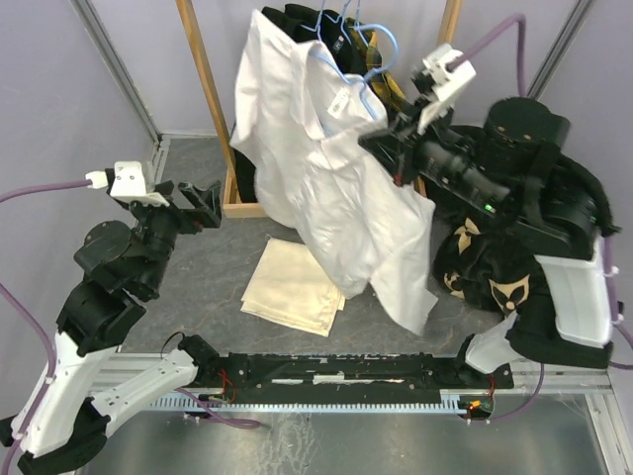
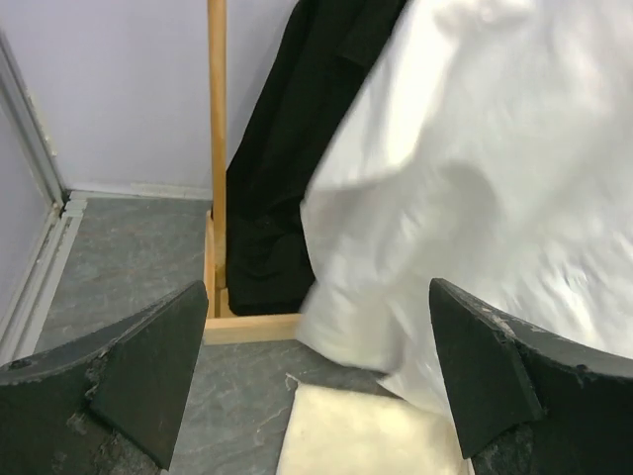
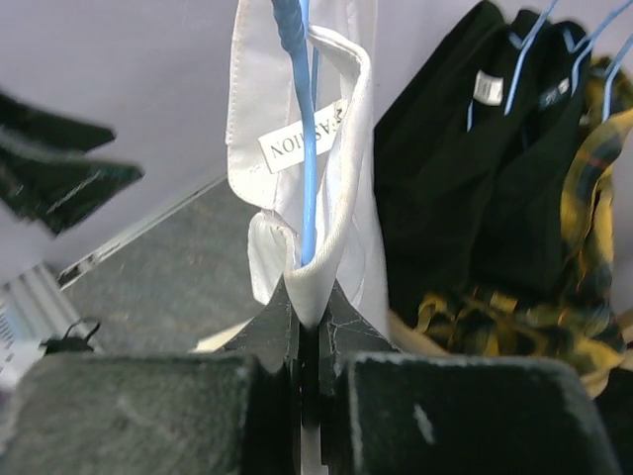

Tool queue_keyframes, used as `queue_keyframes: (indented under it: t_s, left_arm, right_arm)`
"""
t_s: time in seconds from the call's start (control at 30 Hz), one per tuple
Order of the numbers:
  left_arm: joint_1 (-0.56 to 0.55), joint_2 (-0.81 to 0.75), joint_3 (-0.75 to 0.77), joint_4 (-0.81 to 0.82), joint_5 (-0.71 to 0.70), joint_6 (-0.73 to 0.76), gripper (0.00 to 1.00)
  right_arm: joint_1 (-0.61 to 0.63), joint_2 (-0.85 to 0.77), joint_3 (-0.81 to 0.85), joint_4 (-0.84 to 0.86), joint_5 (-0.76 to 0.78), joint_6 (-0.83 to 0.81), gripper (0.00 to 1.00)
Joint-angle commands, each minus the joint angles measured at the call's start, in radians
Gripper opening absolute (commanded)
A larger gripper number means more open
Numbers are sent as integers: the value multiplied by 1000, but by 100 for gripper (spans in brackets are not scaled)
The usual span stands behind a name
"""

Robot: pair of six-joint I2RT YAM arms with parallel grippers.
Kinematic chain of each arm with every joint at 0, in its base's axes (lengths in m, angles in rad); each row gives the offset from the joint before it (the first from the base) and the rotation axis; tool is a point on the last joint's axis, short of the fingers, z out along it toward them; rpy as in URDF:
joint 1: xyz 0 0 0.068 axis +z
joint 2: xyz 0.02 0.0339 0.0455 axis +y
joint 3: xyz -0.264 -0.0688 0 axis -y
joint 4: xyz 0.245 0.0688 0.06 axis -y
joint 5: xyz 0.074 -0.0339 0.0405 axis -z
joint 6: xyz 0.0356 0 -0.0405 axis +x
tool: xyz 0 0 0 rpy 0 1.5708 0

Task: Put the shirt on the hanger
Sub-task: Adjust the hanger.

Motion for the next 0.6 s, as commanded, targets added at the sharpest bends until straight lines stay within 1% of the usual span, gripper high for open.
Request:
queue_keyframes:
  t_s: [0.0, 0.13, 0.23, 0.33, 0.47, 0.57]
  left_arm:
    - [-1, -31, -2, -98, -19, -43, 98]
    - [-2, -82, -21, -146, -28, -52, 98]
    - [-1, -104, -32, -180, -13, -67, 97]
    - [-2, -127, -58, -198, 10, -91, 97]
    - [-2, -156, -97, -207, 26, -127, 96]
    - [-2, -170, -116, -218, 43, -155, 96]
  right_arm:
    - [1, 141, 123, 143, 98, -86, 0]
    - [-20, 178, 19, 235, 145, -94, 0]
    - [-61, 227, 9, 264, 134, -68, 0]
    - [-100, 287, 40, 279, 109, -46, 0]
    - [-162, 392, 147, 283, 70, -20, 0]
    - [-204, 451, 200, 323, 51, -8, 0]
